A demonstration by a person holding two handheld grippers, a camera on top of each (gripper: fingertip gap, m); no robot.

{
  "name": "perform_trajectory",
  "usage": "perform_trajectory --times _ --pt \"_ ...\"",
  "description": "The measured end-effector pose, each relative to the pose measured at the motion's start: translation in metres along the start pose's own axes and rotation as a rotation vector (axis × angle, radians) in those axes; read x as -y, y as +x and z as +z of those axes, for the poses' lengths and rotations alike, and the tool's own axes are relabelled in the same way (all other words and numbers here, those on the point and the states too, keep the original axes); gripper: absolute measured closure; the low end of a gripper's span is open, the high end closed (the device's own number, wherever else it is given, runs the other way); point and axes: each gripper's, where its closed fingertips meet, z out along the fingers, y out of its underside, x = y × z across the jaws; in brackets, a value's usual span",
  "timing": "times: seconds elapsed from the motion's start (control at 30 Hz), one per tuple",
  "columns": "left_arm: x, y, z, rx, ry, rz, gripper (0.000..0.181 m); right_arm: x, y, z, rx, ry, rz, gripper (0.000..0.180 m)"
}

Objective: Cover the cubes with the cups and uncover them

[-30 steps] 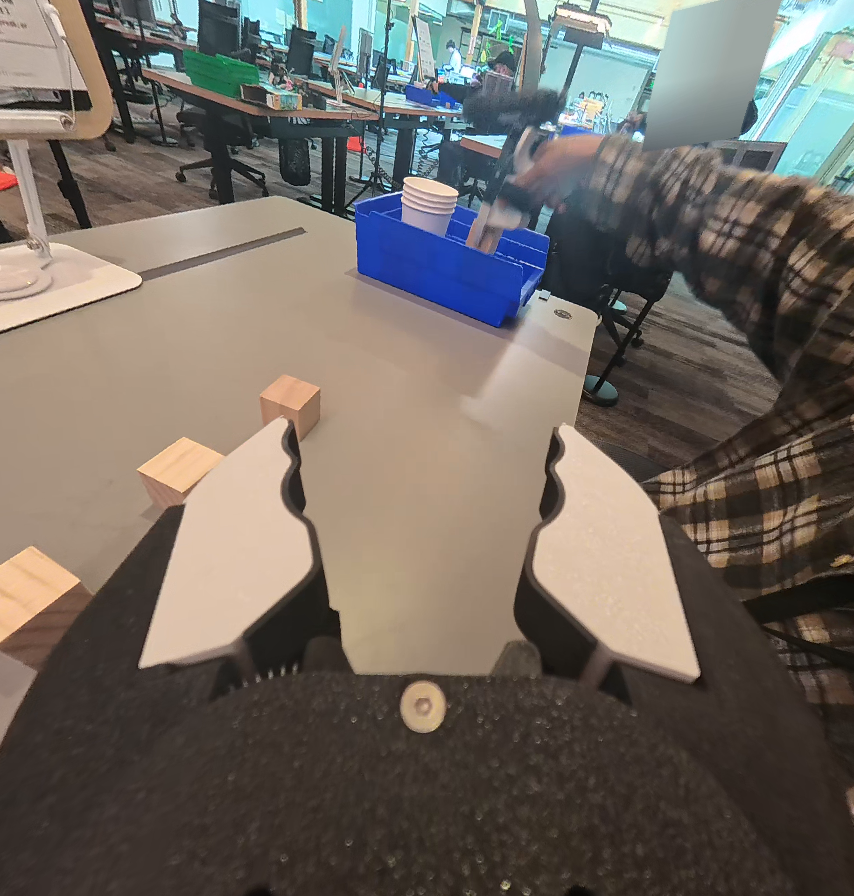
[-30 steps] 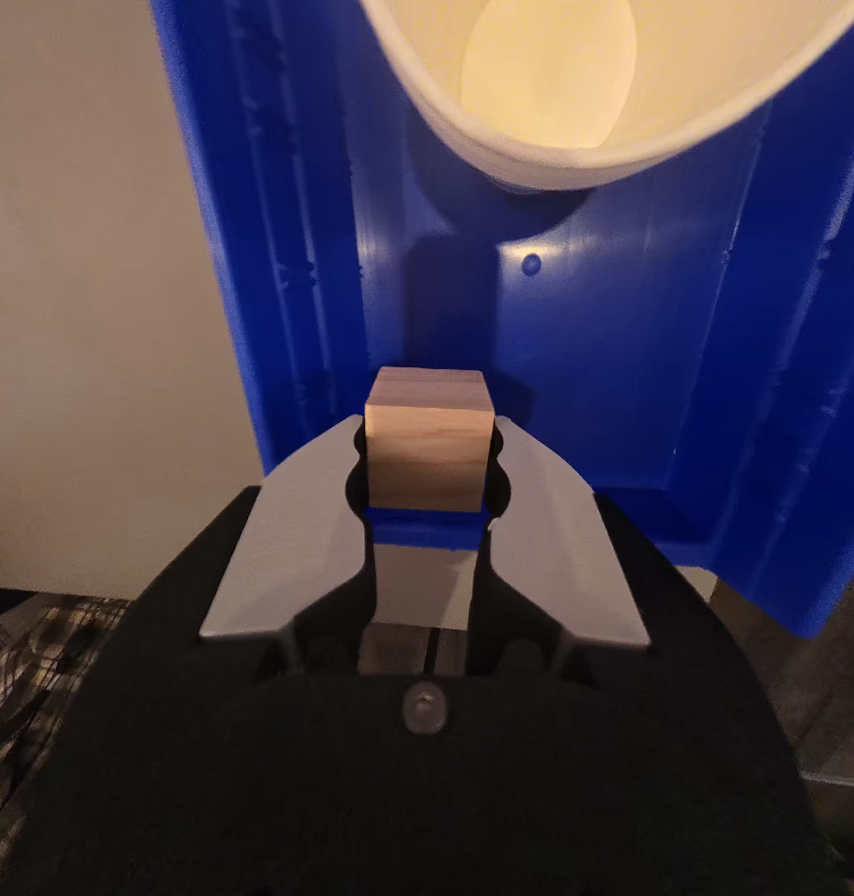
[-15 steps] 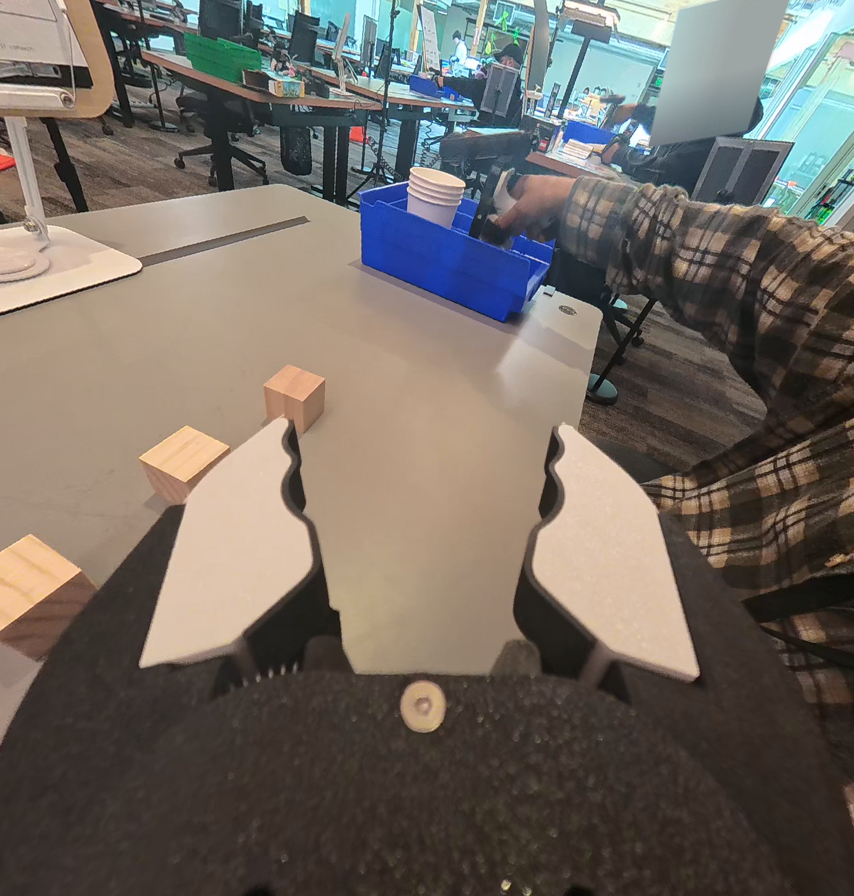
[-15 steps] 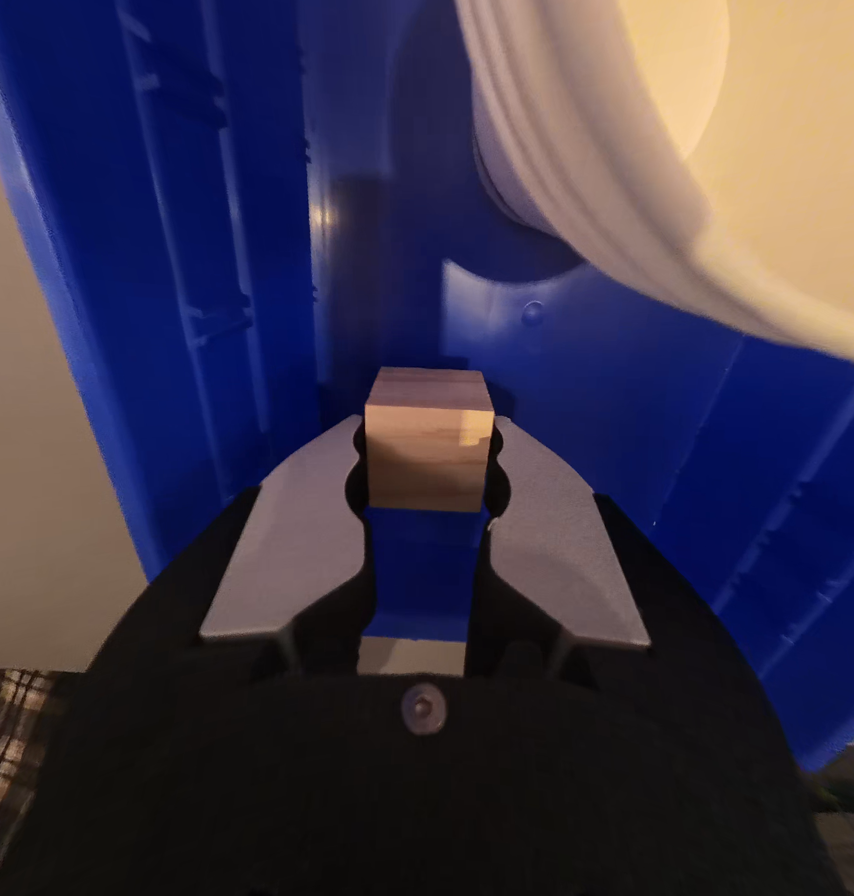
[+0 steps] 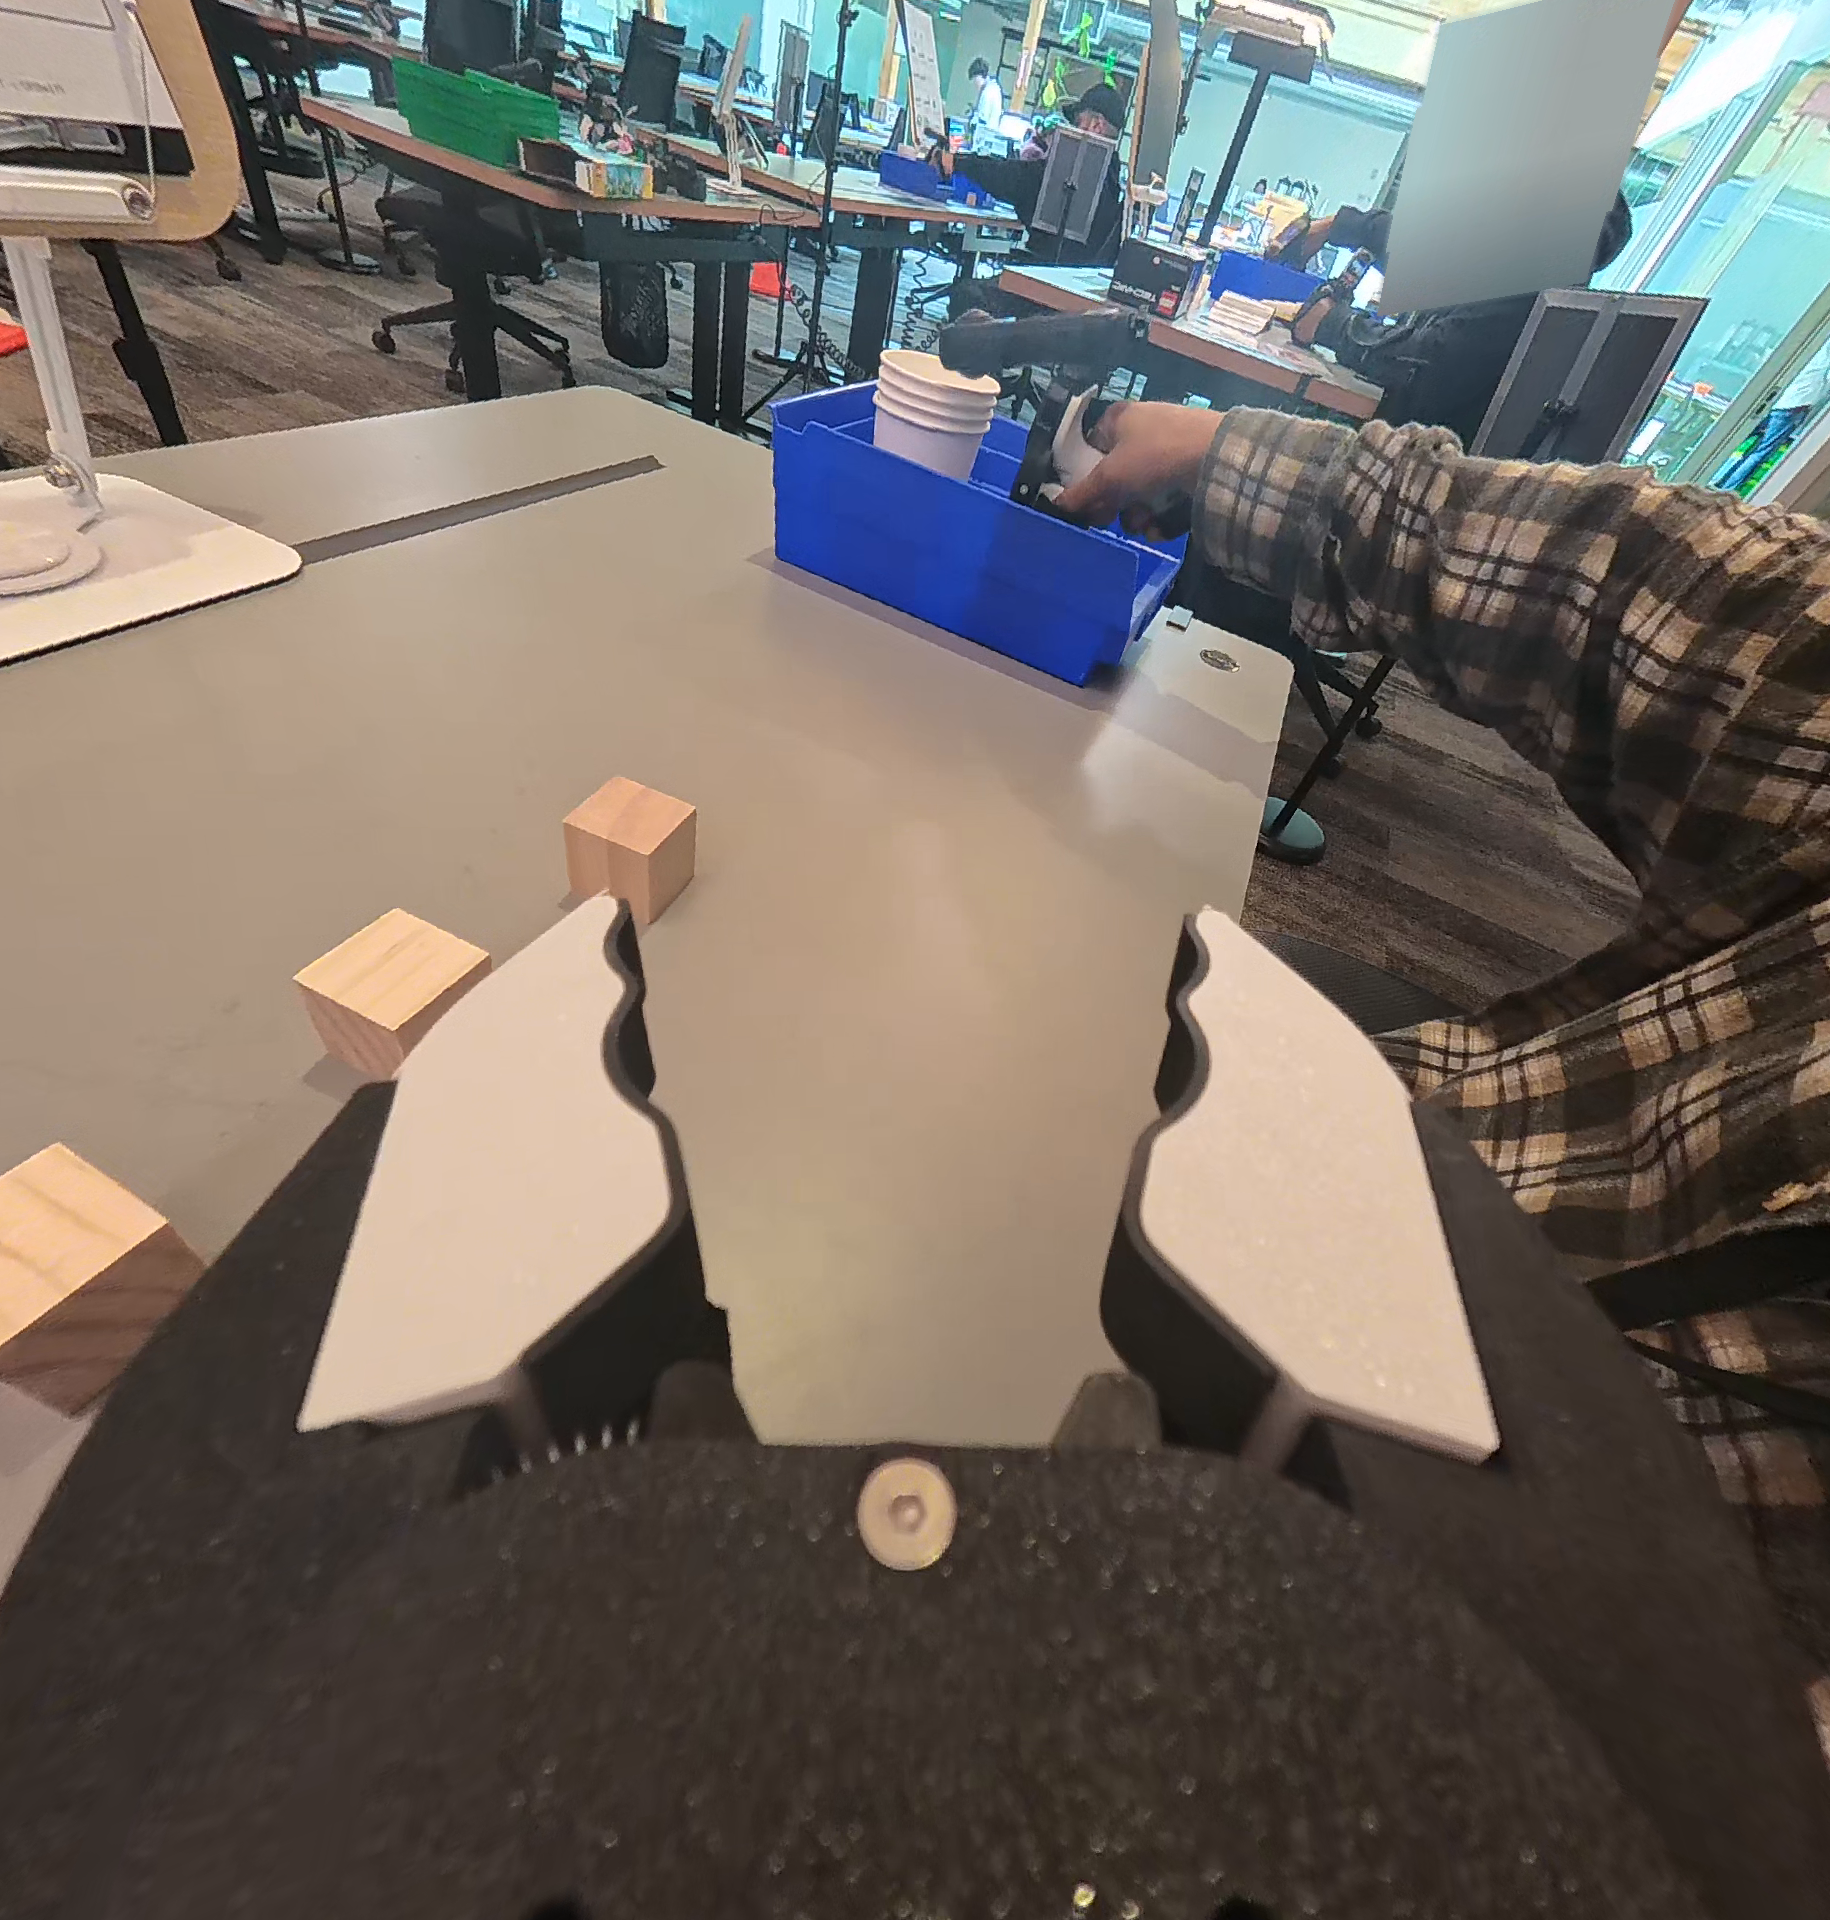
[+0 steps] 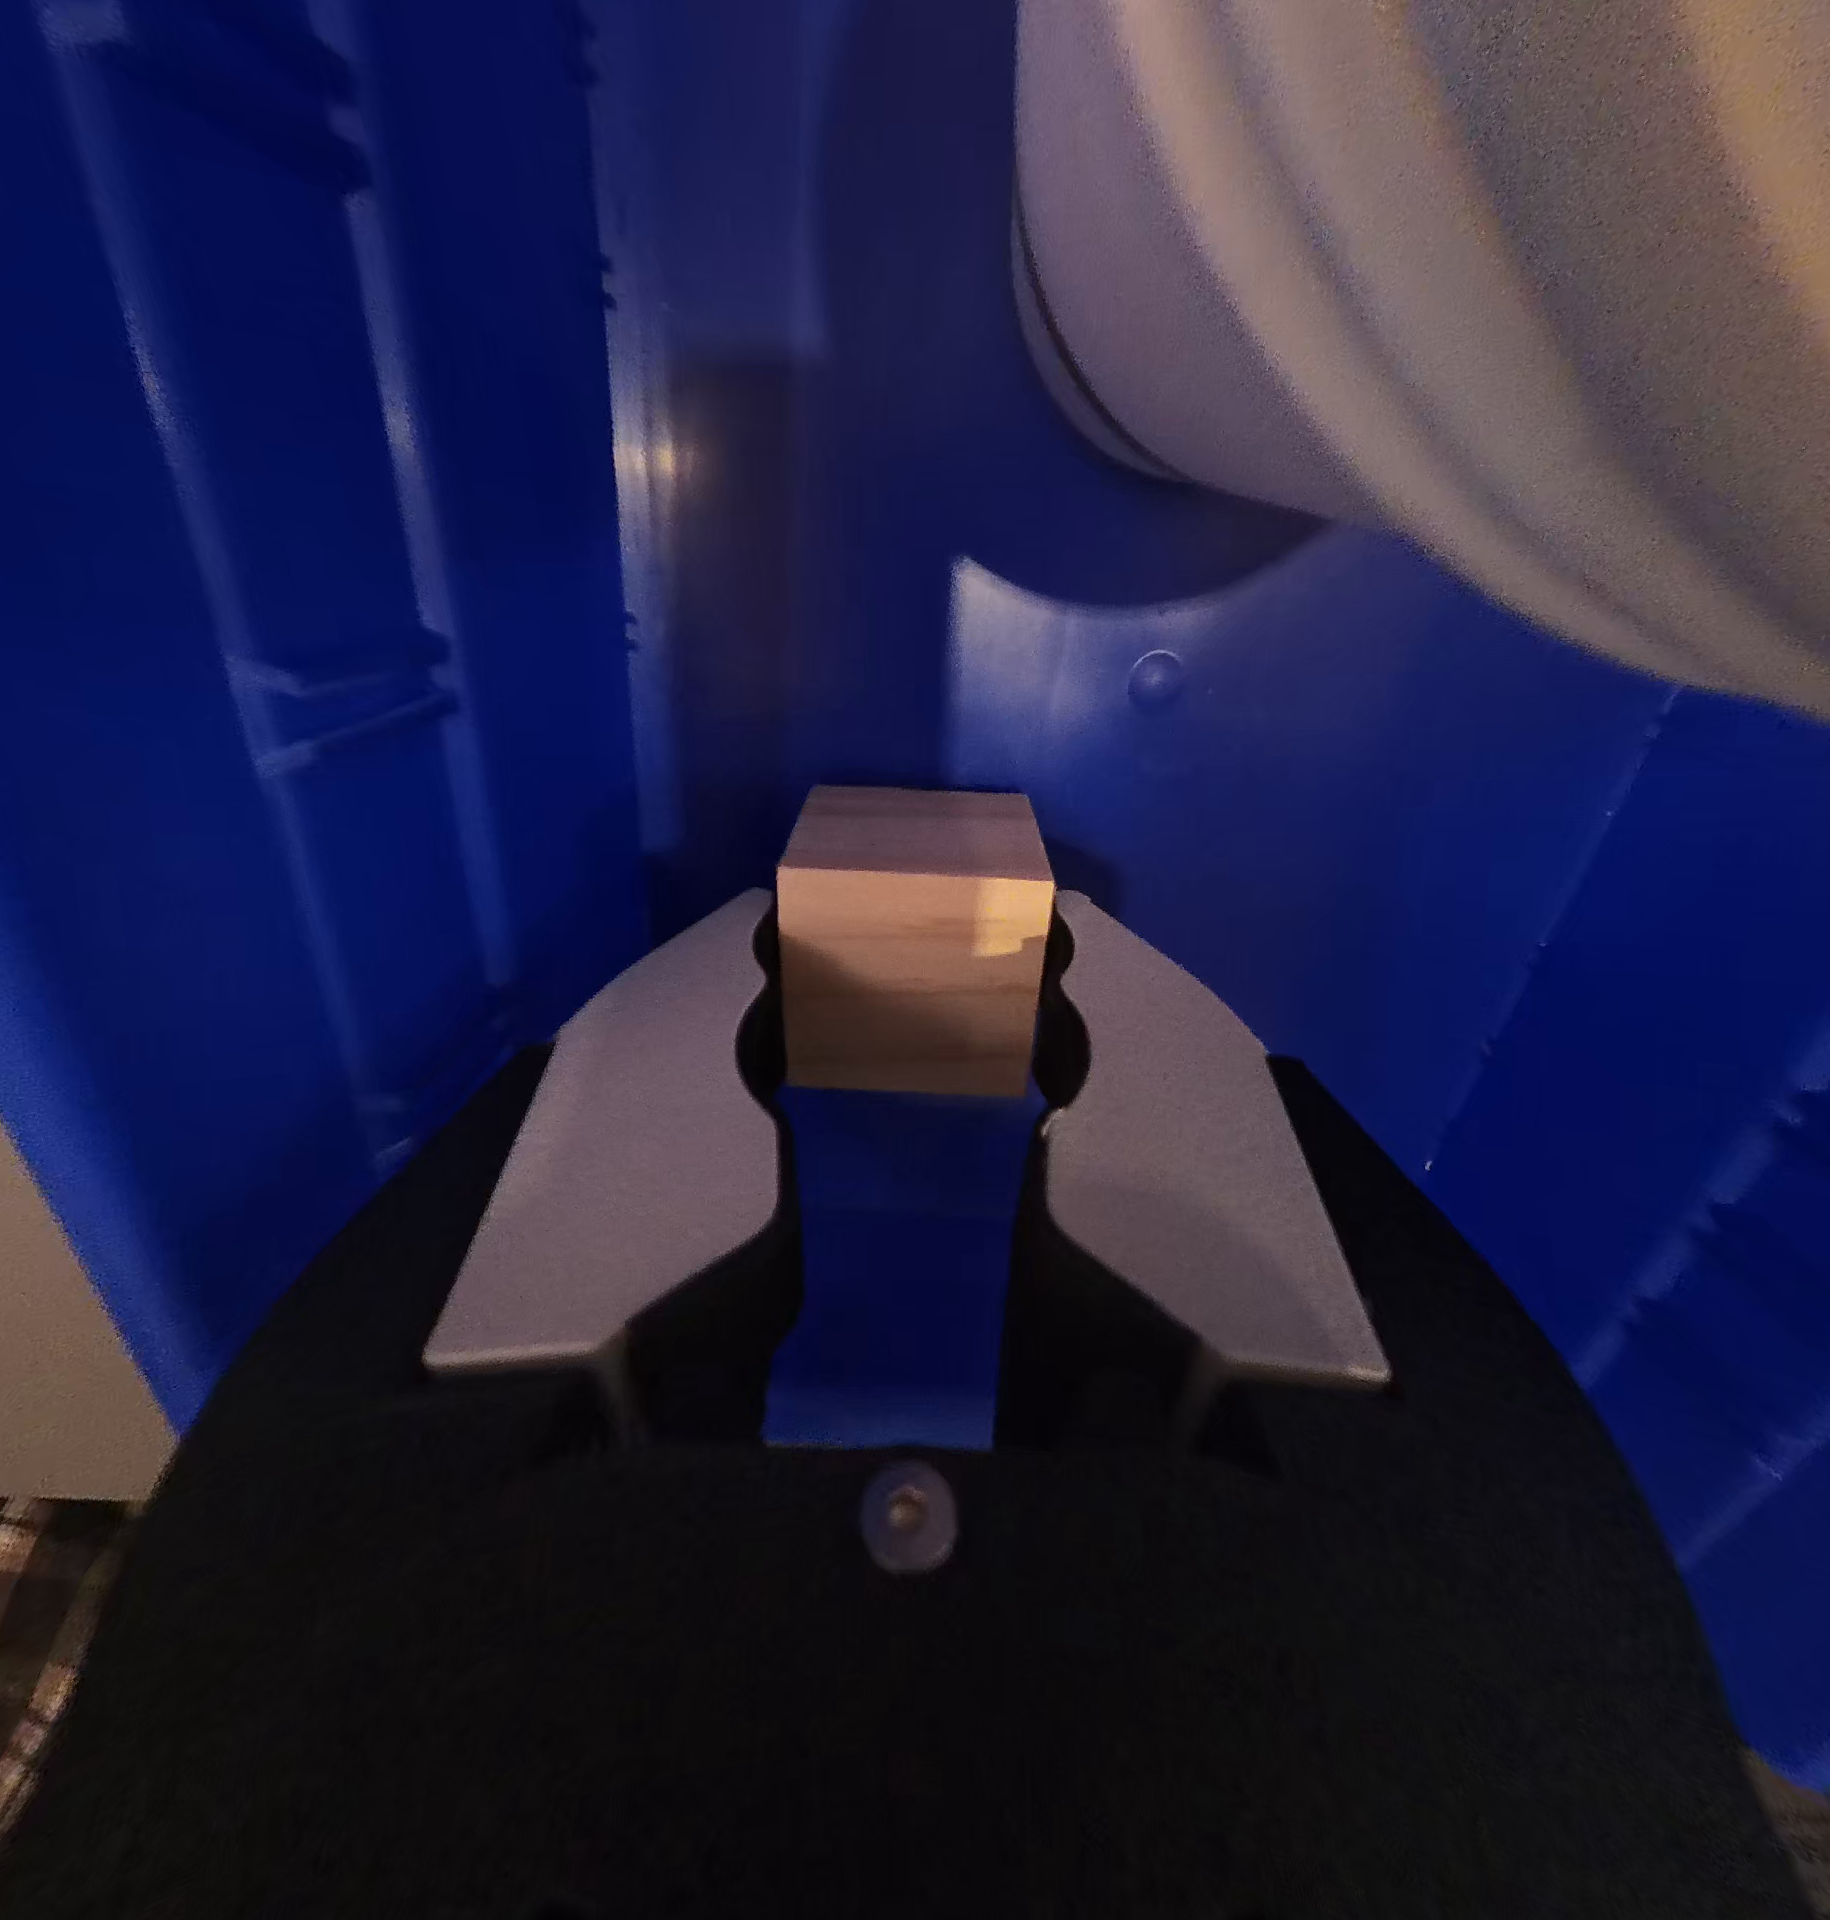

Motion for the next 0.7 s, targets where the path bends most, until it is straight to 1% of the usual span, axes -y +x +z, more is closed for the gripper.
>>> perform_trajectory --times 0.23,0.27,0.3,0.4,0.43,0.53,0.63,0.7 --pt "0.001 0.0 -0.001 0.002 0.002 0.001 0.085 0.005 0.002 0.004 0.009 0.02 0.0 0.134" --pt "0.001 0.0 -0.001 0.003 0.002 0.003 0.085 0.005 0.002 0.003 0.006 0.023 -0.004 0.131" --pt "0.001 0.0 -0.001 0.005 0.003 0.004 0.085 0.007 0.003 0.0 -0.003 0.033 -0.009 0.121" --pt "0.003 0.001 -0.003 0.007 0.011 0.006 0.085 0.01 0.004 -0.02 -0.014 0.069 -0.024 0.105" --pt "0.004 0.001 -0.003 0.007 0.012 0.006 0.085 0.01 0.004 -0.03 -0.018 0.079 -0.025 0.1" --pt "0.004 0.001 -0.003 0.01 0.014 0.008 0.085 0.012 0.003 -0.075 -0.04 0.13 -0.05 0.096" --pt "0.008 -0.002 -0.006 0.022 0.01 0.016 0.085 0.021 -0.006 -0.139 -0.085 0.257 -0.116 0.093" --pt "0.018 -0.006 -0.012 0.047 0.02 0.032 0.085 0.031 -0.026 -0.181 -0.1 0.364 -0.22 0.093"
